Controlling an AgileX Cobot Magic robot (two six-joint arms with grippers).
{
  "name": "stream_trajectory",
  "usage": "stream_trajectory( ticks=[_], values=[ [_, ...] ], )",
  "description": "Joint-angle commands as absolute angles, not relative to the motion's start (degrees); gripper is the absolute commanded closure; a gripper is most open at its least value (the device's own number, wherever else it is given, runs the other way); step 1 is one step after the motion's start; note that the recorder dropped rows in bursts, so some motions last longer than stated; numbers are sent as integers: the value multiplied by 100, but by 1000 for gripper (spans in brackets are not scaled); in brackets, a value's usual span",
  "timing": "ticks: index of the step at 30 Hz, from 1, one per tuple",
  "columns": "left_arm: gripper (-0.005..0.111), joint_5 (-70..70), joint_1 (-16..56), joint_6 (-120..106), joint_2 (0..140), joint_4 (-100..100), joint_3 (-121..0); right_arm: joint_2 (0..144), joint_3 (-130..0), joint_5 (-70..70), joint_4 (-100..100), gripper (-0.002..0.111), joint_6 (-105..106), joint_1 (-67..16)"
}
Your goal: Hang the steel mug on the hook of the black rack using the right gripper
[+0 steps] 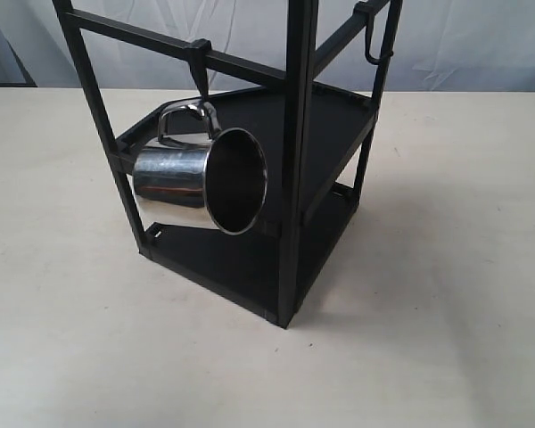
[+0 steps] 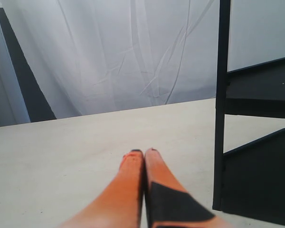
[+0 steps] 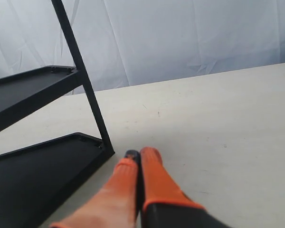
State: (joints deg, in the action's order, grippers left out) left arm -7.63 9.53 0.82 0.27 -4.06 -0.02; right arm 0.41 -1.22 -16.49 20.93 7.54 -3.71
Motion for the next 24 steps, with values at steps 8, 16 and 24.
stream_trajectory(
  ticks=[8,16,24],
  values=[
    [105,-732,980,96,0,-411,0,0,0,-1701,193,108,781,-340],
    [105,-732,980,96,0,-411,0,0,0,-1701,-145,108,770,-340],
    [105,-732,980,96,0,-411,0,0,0,-1701,-238,108,95,-340]
  ],
)
